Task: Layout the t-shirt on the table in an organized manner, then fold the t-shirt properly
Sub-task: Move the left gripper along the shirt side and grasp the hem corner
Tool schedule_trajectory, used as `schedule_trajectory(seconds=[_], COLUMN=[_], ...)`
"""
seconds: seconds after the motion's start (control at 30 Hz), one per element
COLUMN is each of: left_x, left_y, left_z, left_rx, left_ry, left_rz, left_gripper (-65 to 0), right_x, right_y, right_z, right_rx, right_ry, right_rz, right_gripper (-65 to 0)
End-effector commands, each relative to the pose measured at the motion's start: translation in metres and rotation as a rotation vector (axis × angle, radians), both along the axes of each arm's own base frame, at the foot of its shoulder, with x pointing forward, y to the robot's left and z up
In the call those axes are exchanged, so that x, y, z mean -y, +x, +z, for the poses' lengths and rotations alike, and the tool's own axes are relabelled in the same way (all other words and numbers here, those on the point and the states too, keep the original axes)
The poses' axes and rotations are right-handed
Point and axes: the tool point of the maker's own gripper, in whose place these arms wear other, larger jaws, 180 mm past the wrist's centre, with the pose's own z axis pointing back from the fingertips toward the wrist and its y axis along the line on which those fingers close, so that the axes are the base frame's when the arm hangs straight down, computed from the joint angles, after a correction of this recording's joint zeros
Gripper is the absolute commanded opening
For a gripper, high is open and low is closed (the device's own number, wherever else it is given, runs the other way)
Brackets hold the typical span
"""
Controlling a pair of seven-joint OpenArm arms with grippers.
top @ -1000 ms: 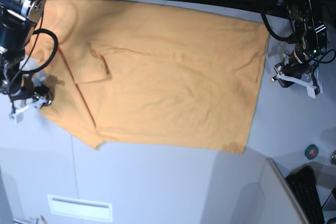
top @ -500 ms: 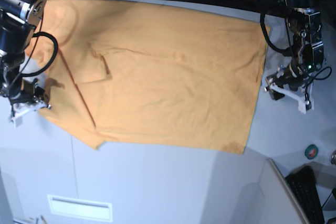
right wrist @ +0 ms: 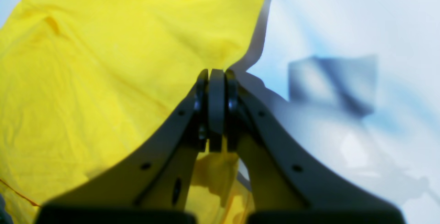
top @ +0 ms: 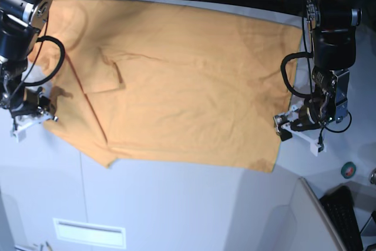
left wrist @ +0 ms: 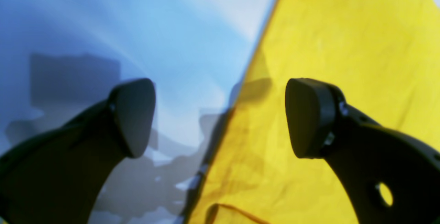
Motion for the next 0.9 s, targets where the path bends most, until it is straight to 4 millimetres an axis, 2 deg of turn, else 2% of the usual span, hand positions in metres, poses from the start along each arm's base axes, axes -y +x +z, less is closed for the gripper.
schedule_trajectory(seconds=[0.0, 0.13, 0.2, 0.4, 0.47, 0.73, 0.87], left_x=[-0.005, 0.004, 0.017, 0.024, 0.029, 0.031, 0.030], left_y=[0.015, 0.024, 0.027, 0.020, 0.019, 0.018, 0.019], left_z=[0.013, 0.013, 0.008, -0.004, -0.006, -0.007, -0.006], left_rx=[0.028, 0.024, 0.011, -0.032, -0.035, -0.038, -0.037], left_ry=[0.004, -0.015, -0.042, -0.034, -0.042, -0.045, -0.045], left_rz=[0.011, 0.010, 0.006, -0.009, -0.014, -0.015, -0.014], left_gripper=[-8.7, -8.7, -8.7, -9.9, -17.9, -63.5, -65.0], right_x=[0.010, 0.010, 0.010, 0.012, 0.013, 0.015, 0.014], right_y=[0.018, 0.018, 0.018, 0.017, 0.016, 0.016, 0.017], right_z=[0.018, 0.018, 0.018, 0.018, 0.018, 0.019, 0.018], right_rx=[0.061, 0.061, 0.061, 0.060, 0.060, 0.063, 0.063], right_ry=[-0.017, -0.017, -0.017, -0.020, -0.023, -0.027, -0.025], right_rz=[-0.008, -0.008, -0.008, -0.007, -0.008, -0.010, -0.010], right_gripper=[-65.0, -65.0, -65.0, -65.0, -65.0, -65.0, -65.0])
